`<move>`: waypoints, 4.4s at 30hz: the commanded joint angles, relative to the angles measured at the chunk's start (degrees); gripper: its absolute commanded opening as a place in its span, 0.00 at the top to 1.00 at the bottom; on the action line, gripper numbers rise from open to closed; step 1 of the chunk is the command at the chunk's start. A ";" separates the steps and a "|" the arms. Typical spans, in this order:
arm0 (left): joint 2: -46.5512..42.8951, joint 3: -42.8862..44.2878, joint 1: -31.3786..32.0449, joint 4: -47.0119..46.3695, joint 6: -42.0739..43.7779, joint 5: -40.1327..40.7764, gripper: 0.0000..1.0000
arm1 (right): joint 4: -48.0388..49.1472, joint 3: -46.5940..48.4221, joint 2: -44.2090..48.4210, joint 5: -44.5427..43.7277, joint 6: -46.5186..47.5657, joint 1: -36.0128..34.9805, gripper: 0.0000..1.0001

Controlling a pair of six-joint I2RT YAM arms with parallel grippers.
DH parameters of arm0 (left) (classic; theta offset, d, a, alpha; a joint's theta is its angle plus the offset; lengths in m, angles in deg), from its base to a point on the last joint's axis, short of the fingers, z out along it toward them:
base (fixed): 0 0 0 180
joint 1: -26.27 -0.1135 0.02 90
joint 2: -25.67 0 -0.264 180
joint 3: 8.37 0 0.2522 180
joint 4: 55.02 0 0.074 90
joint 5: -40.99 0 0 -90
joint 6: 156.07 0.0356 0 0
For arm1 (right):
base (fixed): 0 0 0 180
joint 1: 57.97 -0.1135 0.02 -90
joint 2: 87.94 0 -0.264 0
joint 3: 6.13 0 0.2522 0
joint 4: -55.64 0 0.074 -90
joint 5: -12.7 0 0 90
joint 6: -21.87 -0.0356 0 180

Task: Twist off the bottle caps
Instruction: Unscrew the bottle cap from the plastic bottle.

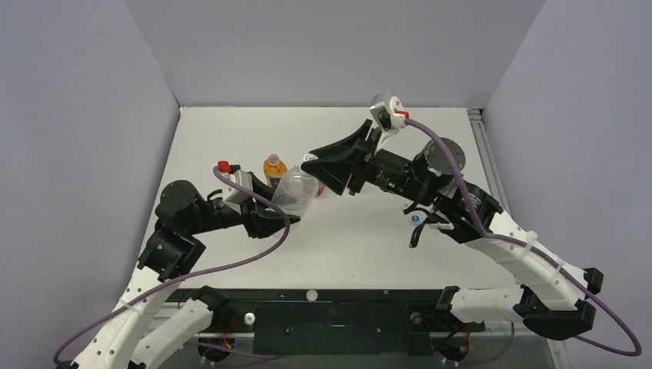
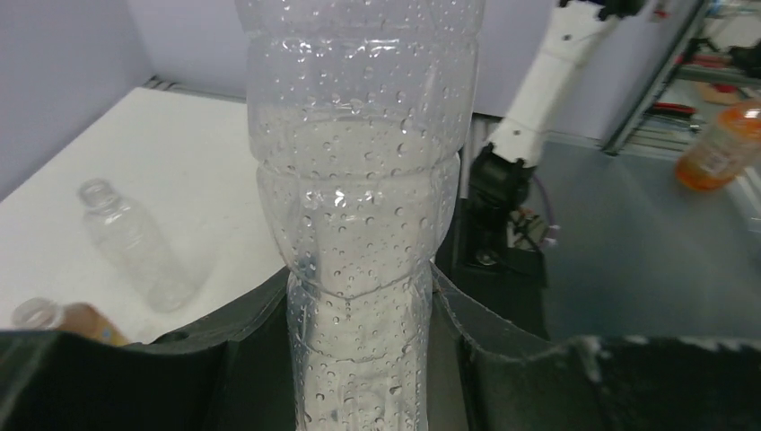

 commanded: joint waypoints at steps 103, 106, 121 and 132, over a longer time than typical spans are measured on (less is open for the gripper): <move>-2.91 -3.99 0.58 -3.76 14.15 21.96 1.00 | -7.24 9.40 -3.94 -51.26 0.43 -15.02 0.16; -2.87 -4.05 0.66 -4.15 14.98 23.73 1.00 | -6.58 10.63 -5.99 -54.12 -2.18 -15.85 0.16; -3.09 -4.24 0.67 -3.66 15.35 25.30 1.00 | -5.21 16.01 -12.94 -53.49 -6.01 -15.90 0.50; -2.80 -4.05 0.67 -4.18 15.27 25.58 1.00 | -6.15 16.70 -13.69 -50.98 -7.23 -15.11 0.61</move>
